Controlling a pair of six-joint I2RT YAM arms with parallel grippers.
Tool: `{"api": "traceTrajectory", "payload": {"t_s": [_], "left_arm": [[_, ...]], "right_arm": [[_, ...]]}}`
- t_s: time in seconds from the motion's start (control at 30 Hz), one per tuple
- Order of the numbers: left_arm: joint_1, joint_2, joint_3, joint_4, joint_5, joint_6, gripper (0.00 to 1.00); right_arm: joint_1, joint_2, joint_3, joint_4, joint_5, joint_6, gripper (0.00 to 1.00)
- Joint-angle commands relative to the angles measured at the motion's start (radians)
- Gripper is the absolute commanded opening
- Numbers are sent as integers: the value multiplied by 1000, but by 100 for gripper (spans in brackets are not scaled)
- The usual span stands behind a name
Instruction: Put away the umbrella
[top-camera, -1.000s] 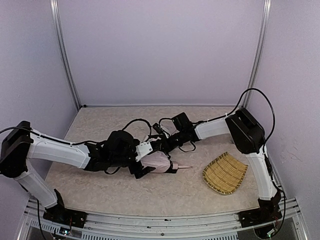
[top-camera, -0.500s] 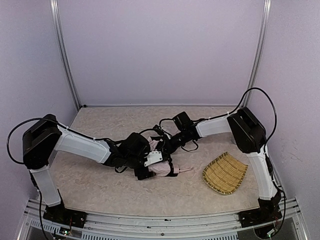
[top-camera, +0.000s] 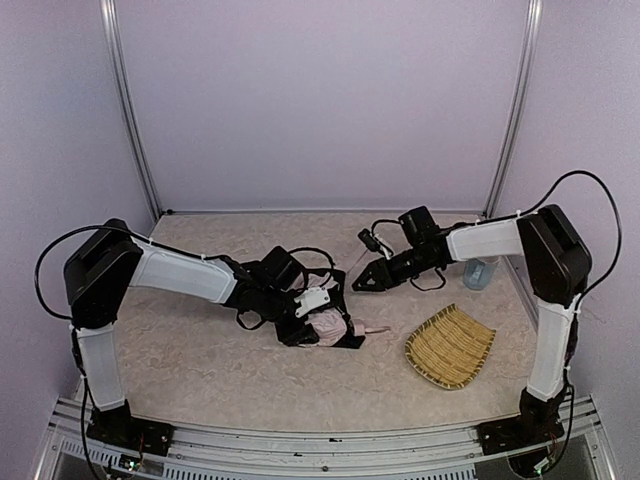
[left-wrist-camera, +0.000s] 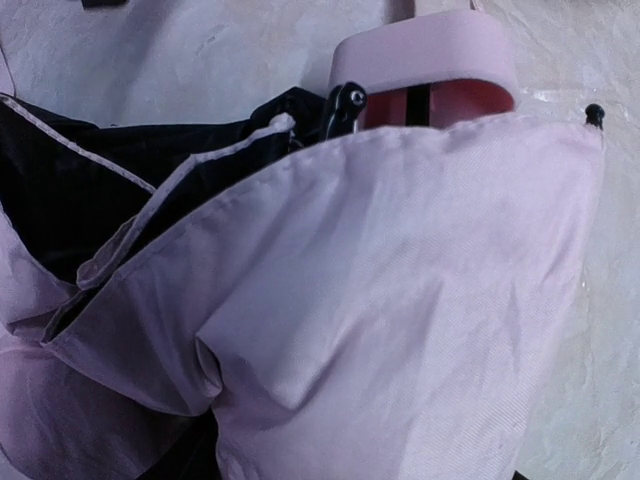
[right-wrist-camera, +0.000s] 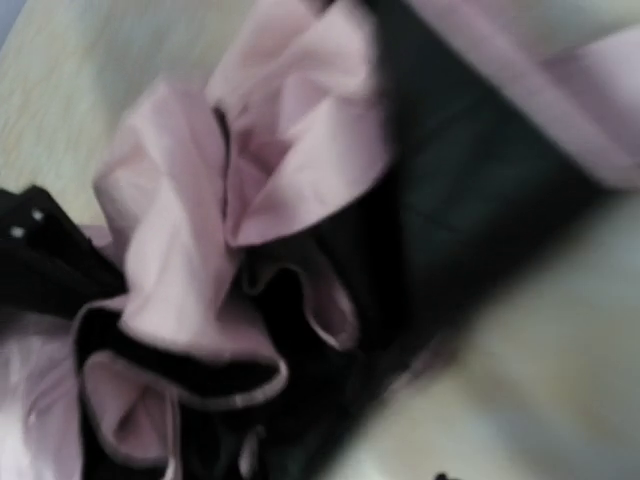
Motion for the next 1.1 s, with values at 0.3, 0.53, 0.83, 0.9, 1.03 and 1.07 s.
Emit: {"api": "traceTrajectory", "payload": {"t_s": [0.3, 0.53, 0.83, 0.9, 1.03, 1.07], "left_arm": [[83, 196, 42, -279, 395, -144, 51], [98, 246, 95, -370, 437, -121, 46], [98, 270, 113, -431, 459, -90, 44], [97, 273, 116, -441, 462, -80, 44], [97, 286, 132, -459, 475, -66, 44], [98, 289, 138, -462, 477, -65, 44]], "right_arm": [[257, -607, -492, 342, 357, -510, 53], [459, -466, -489, 407, 647, -837, 85], [477, -299, -422, 484, 827, -1074, 93], [477, -265, -409, 469, 842, -1108, 93], [477, -205, -376, 424, 844, -1143, 92], [477, -188, -361, 399, 819, -1143, 91]]}}
